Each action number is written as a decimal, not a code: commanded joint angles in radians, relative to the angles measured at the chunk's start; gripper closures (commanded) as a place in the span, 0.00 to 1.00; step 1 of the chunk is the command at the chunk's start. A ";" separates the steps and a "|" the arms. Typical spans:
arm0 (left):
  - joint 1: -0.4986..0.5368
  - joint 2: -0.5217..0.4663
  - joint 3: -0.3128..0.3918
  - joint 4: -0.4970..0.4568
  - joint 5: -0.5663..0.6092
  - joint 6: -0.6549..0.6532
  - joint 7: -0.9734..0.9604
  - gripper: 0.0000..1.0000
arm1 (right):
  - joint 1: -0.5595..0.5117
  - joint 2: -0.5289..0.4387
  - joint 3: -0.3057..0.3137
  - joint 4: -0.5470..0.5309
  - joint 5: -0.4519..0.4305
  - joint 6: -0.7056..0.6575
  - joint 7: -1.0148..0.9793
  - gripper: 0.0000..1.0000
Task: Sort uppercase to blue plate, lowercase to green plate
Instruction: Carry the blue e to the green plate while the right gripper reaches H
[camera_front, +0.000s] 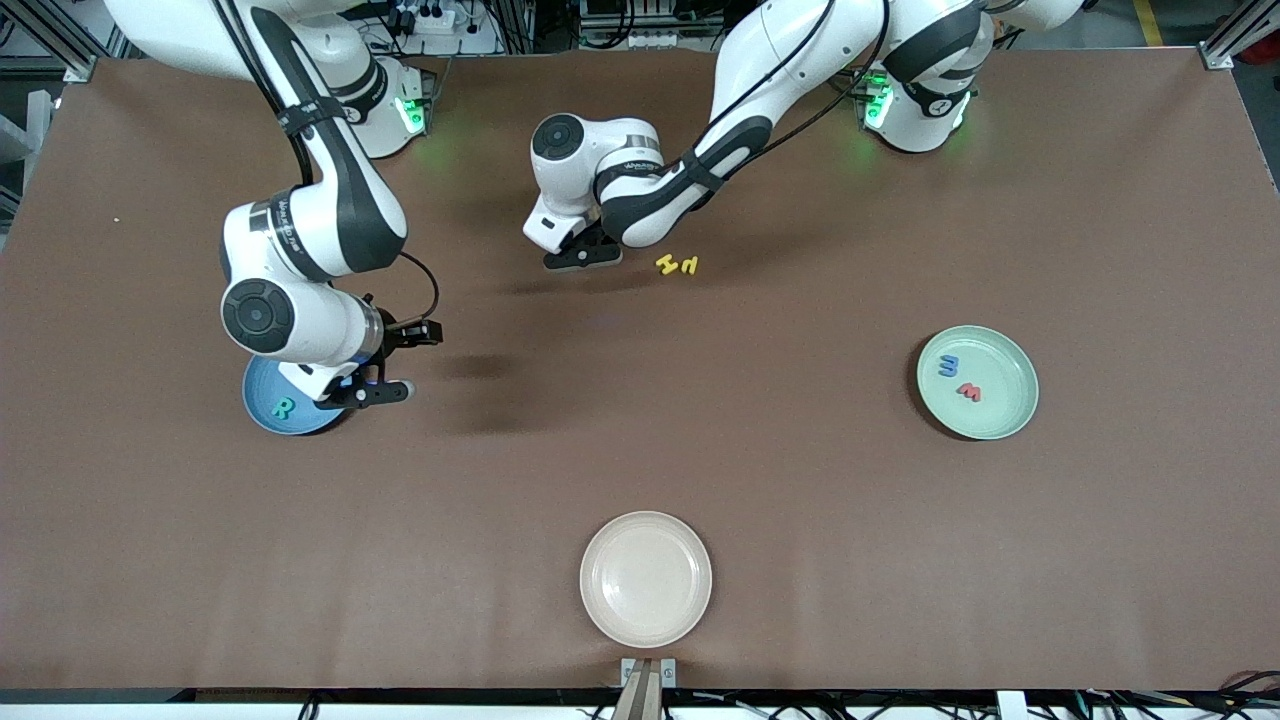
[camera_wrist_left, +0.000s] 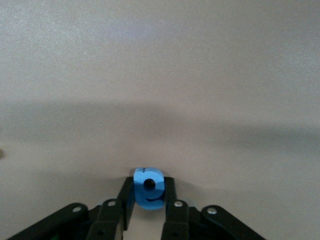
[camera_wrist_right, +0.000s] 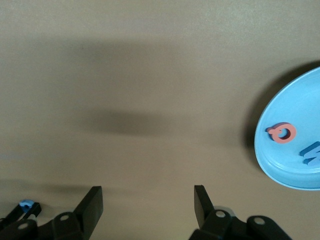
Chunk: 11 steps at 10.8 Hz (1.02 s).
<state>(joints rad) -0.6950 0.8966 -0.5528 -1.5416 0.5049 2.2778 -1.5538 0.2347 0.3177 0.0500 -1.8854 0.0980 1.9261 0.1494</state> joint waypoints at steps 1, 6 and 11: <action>-0.018 0.008 0.017 0.012 0.007 0.006 -0.026 1.00 | 0.000 -0.014 0.014 0.018 0.002 -0.035 0.045 0.18; 0.061 -0.077 0.014 0.017 0.007 -0.001 -0.029 1.00 | 0.002 -0.012 0.014 0.019 0.003 -0.036 0.055 0.18; 0.221 -0.254 0.014 0.018 0.007 -0.078 0.114 1.00 | 0.012 -0.025 0.080 0.017 0.005 -0.044 0.194 0.18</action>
<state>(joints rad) -0.5154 0.7157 -0.5408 -1.4923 0.5049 2.2432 -1.4982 0.2417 0.3161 0.1043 -1.8670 0.0980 1.9007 0.2728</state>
